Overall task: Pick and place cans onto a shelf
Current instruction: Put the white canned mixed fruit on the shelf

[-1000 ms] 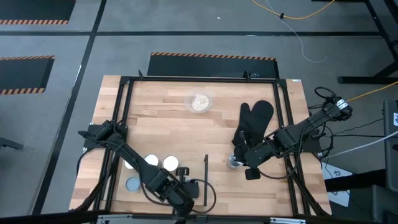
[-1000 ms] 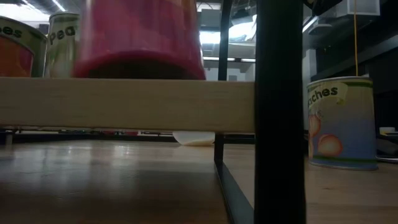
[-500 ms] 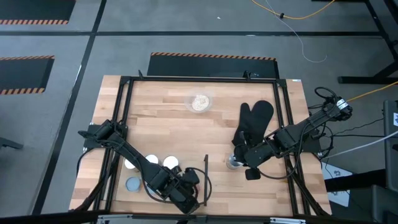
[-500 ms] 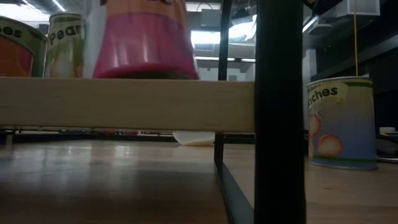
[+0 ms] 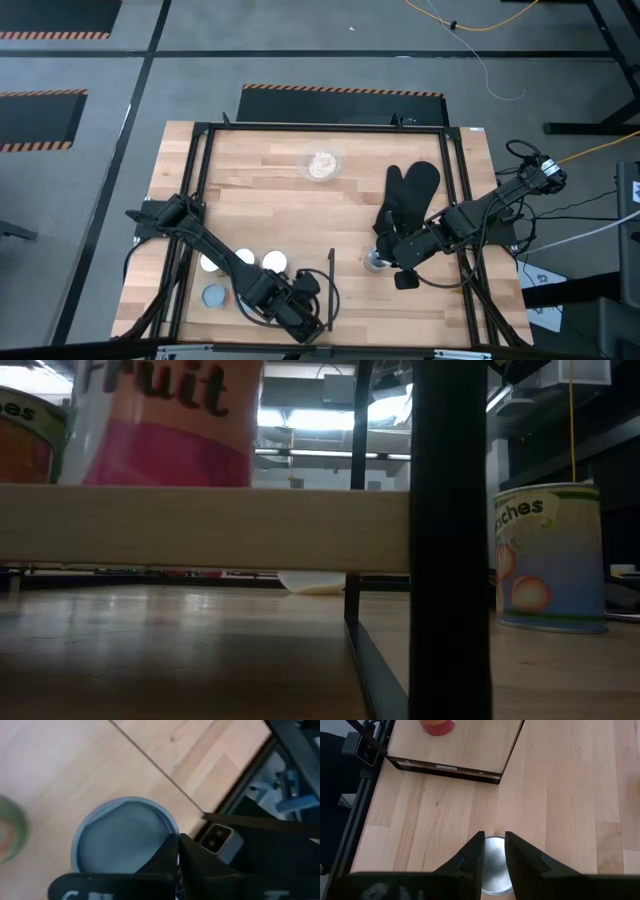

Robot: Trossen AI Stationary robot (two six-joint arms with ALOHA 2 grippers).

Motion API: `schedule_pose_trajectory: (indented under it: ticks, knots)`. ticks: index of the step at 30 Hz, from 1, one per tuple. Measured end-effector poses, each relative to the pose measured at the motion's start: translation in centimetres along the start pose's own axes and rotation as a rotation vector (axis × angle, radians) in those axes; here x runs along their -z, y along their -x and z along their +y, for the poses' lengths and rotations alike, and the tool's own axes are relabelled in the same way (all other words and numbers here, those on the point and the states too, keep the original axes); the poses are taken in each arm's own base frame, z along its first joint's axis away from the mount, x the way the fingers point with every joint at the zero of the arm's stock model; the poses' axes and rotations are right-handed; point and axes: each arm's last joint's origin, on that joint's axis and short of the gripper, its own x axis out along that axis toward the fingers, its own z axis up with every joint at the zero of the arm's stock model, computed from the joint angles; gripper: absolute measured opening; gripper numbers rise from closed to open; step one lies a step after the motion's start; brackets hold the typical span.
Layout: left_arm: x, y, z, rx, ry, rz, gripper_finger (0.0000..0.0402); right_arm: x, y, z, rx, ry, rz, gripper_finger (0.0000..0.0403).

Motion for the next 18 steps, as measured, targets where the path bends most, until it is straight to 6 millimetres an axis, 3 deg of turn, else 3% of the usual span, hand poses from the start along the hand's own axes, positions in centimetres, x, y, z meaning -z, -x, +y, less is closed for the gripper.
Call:
schedule_pose_trajectory:
  ticks: [18]
  knots:
    - [-0.68,-0.18,-0.05,0.018,0.022,-0.01,0.002,0.0,0.0,0.01,0.0,0.004,0.0,0.0078]
